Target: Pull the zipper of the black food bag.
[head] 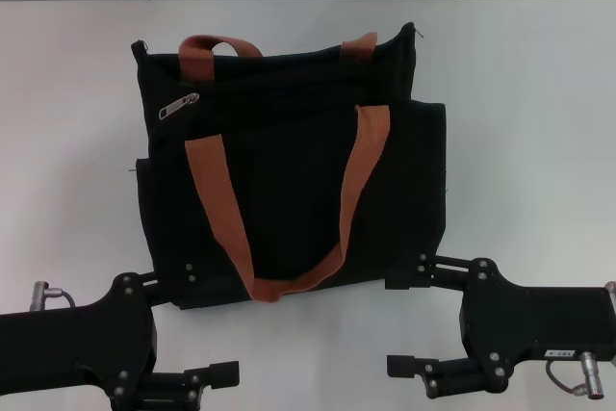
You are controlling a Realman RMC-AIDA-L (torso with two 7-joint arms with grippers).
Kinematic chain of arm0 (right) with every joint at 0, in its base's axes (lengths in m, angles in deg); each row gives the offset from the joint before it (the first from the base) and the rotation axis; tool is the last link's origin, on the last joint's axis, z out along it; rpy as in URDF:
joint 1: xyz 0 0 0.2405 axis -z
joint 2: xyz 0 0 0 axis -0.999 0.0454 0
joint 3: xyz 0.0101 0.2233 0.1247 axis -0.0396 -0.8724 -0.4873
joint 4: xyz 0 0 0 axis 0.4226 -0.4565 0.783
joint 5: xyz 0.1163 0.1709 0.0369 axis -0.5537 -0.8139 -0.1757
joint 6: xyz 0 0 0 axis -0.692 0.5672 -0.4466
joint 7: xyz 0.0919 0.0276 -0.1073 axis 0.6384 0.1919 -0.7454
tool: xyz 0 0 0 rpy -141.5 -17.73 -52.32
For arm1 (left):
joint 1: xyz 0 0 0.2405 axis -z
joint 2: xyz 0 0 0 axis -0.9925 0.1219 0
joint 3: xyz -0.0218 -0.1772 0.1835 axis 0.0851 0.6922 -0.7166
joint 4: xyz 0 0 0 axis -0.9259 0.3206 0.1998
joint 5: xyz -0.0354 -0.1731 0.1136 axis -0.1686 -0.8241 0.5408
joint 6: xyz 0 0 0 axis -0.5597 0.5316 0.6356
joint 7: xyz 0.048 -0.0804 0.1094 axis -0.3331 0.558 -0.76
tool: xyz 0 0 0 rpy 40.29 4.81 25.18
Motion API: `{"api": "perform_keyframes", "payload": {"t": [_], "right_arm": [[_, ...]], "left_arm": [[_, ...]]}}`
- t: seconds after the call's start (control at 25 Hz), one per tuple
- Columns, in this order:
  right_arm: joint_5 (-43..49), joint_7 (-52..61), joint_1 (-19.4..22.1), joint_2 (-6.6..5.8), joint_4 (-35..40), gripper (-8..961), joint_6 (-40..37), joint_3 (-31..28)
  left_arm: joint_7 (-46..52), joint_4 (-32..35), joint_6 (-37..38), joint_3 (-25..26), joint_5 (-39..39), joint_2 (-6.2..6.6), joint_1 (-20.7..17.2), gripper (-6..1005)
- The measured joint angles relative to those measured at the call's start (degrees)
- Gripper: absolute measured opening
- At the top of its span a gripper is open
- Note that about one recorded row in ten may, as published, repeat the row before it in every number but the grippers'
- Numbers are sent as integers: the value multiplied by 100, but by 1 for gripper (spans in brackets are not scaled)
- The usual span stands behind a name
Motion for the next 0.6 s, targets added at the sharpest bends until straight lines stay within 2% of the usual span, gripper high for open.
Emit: {"api": "perform_keyframes", "payload": {"t": [0.6], "right_arm": [[4,18,-37,-8,31,831,2,-9]], "left_arm": [[0,0,-28,2,0,-36,9,803]]}}
